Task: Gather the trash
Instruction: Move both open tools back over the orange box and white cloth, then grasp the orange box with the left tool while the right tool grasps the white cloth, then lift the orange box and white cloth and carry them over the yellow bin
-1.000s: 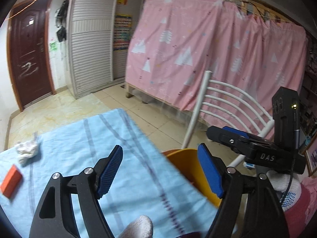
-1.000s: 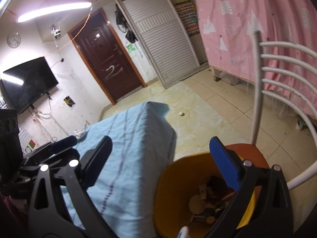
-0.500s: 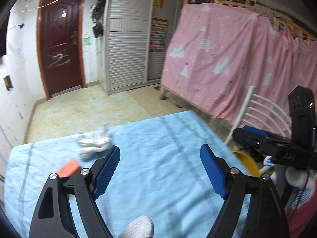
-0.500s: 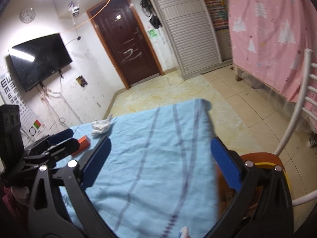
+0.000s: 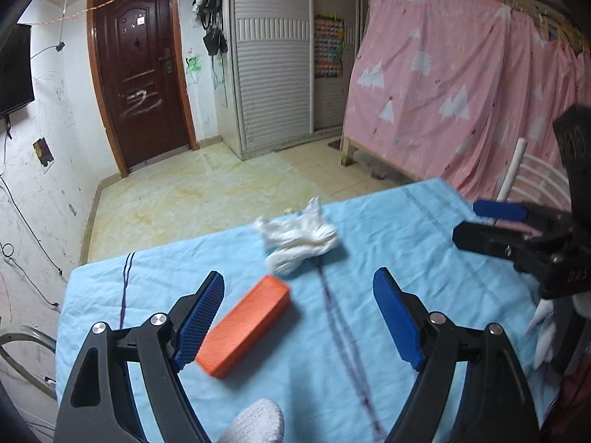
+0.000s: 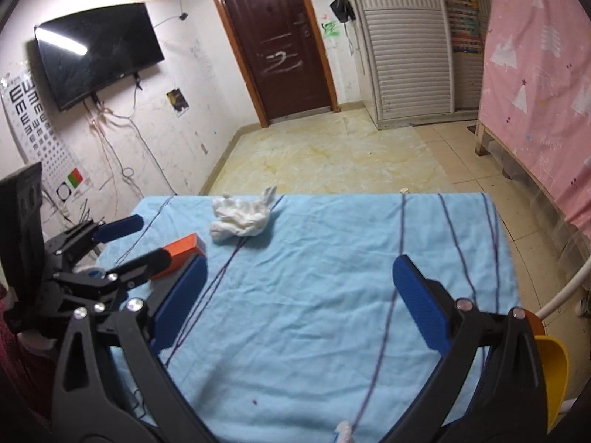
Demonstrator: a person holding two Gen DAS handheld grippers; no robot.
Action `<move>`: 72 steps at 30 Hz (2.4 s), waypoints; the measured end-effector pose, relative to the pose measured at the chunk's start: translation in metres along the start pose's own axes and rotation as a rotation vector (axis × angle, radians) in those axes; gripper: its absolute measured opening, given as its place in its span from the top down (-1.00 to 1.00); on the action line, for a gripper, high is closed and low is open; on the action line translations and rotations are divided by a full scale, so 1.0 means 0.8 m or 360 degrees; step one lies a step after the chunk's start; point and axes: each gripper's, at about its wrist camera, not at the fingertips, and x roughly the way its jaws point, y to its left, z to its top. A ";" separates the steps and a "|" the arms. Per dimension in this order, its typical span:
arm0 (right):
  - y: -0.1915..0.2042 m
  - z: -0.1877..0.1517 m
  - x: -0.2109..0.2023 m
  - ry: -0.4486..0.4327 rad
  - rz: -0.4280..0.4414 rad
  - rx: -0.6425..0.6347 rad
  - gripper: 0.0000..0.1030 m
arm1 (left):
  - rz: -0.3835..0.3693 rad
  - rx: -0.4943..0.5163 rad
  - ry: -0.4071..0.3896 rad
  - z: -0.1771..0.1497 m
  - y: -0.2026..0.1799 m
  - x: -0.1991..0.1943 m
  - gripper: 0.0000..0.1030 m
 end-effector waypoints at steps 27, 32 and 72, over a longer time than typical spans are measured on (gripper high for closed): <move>0.060 0.042 0.134 0.0209 -0.0001 -0.0081 -0.88 | 0.0006 0.0040 0.0253 -0.024 0.049 0.065 0.57; 0.073 0.043 0.155 0.0240 -0.0028 -0.0143 -0.88 | 0.0029 0.0031 0.0256 -0.025 0.053 0.066 0.74; 0.076 0.012 0.044 0.0058 -0.0078 -0.0208 0.62 | 0.0086 -0.0116 0.0176 -0.032 0.039 0.003 0.74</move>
